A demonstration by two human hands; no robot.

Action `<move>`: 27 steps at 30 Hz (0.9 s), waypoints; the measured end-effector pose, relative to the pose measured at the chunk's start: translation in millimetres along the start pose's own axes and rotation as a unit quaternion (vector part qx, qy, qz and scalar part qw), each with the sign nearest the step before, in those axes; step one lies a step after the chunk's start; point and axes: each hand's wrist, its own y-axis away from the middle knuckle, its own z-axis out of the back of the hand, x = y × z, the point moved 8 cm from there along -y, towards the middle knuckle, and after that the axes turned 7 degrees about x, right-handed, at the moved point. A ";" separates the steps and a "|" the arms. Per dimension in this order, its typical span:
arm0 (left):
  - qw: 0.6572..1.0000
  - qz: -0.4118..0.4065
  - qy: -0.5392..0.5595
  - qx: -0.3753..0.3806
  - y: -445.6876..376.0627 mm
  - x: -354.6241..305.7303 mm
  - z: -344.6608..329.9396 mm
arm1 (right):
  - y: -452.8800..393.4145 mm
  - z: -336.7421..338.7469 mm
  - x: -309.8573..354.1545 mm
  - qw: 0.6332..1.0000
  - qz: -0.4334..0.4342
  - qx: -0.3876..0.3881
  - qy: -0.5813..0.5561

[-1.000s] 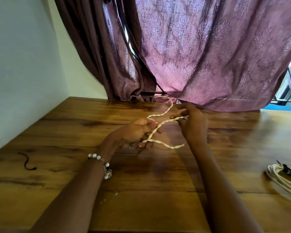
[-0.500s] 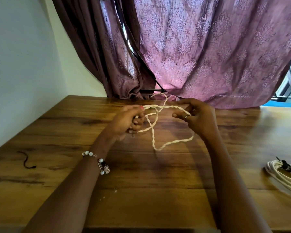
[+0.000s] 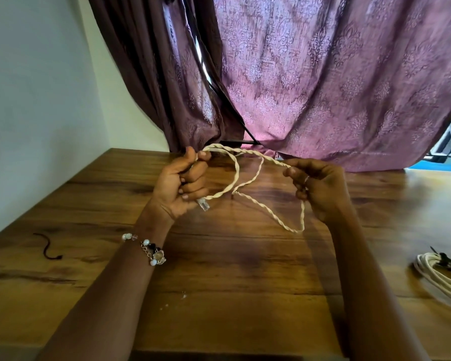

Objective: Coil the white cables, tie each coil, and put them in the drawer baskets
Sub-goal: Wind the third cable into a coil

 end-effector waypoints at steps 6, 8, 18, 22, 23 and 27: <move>0.983 0.031 -0.130 -0.129 -2.0 18.2 8.1 | -2.7 -30.1 3.9 0.780 0.105 -0.070 0.612; 0.989 0.036 -0.109 -0.098 -6.3 21.1 5.5 | -5.4 -47.0 -11.5 0.719 0.054 0.035 0.692; 0.946 -0.247 -0.080 -0.194 8.7 -40.2 24.2 | 37.4 -145.3 -5.4 0.597 0.148 0.216 0.758; 0.901 -0.327 -0.102 -0.266 33.4 -67.8 32.2 | 33.8 -143.5 -8.5 0.634 0.090 0.203 0.741; 0.889 -0.343 -0.107 -0.283 38.7 -73.3 33.6 | 28.5 -136.5 -10.4 0.655 0.081 0.186 0.728; 0.856 -0.389 -0.118 -0.321 53.8 -89.5 35.3 | 10.3 -100.7 4.6 0.892 0.097 0.106 0.429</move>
